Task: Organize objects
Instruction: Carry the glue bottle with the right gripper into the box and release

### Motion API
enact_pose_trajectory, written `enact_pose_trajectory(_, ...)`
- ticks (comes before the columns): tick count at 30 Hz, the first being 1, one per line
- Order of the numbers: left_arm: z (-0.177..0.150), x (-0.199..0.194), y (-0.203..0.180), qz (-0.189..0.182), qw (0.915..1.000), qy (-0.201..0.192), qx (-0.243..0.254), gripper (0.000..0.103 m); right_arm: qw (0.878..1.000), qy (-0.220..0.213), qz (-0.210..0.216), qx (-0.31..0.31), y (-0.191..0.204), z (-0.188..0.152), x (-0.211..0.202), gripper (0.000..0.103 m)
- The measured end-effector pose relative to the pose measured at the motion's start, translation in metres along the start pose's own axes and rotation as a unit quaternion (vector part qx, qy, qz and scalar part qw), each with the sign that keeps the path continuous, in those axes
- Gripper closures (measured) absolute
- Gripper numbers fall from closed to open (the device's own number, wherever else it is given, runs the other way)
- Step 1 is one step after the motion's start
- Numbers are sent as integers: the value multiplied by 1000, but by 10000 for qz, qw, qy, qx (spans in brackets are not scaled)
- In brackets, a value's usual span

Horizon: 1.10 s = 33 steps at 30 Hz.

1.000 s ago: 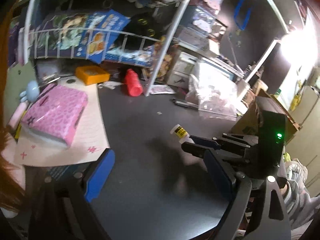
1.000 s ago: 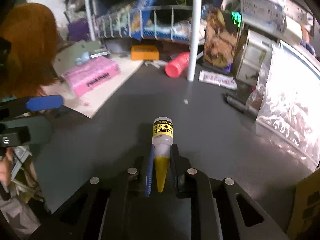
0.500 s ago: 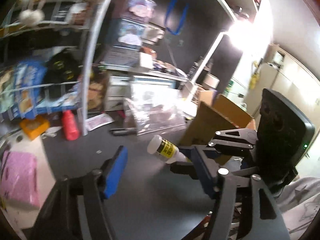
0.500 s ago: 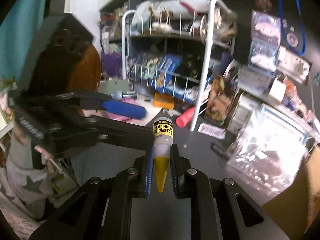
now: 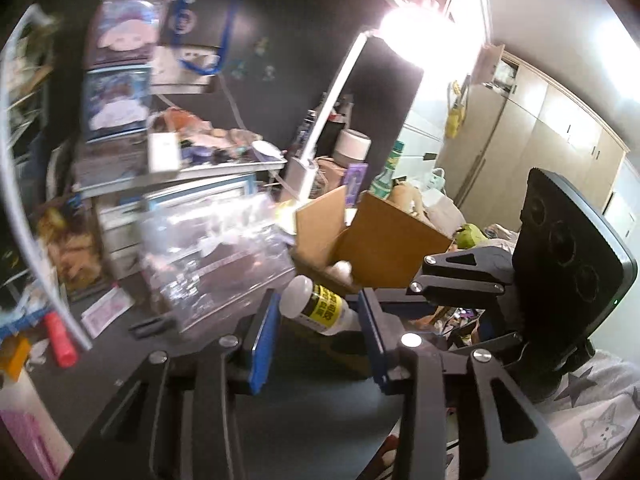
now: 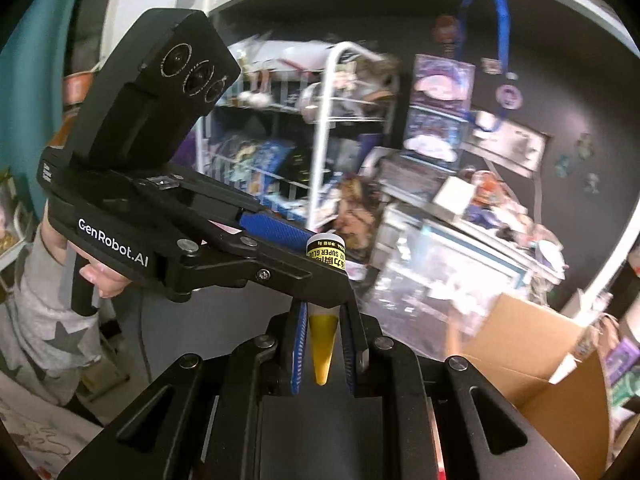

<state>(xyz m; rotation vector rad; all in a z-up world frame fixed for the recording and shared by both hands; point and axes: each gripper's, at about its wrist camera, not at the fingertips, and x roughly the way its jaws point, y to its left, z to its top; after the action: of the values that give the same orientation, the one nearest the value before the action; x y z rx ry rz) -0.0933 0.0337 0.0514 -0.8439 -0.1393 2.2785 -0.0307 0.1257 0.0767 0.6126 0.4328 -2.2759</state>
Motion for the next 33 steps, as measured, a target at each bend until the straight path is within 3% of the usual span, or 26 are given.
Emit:
enact_pose_trajectory(13, 49, 92, -50, -416, 9968, 611, 311, 66, 9958, 262, -569, 666, -86, -33, -46, 92)
enact_pose_trajectory(28, 59, 144, -60, -500, 9932, 978, 388, 66, 9896, 799, -766, 920, -130, -56, -41, 92)
enact_pose_trajectory(30, 60, 145, -60, -438, 9935, 970, 407, 58, 9889, 838, -798, 933, -131, -57, -41, 92)
enact_pose_trajectory(32, 61, 142, -60, -278, 9950, 860, 435, 24, 9885, 863, -817, 940, -133, -56, -41, 90)
enact_pose_trajectory(33, 60, 139, -59, -181, 9958, 774, 444, 18, 9877, 881, -872, 956, -133, -56, -41, 85)
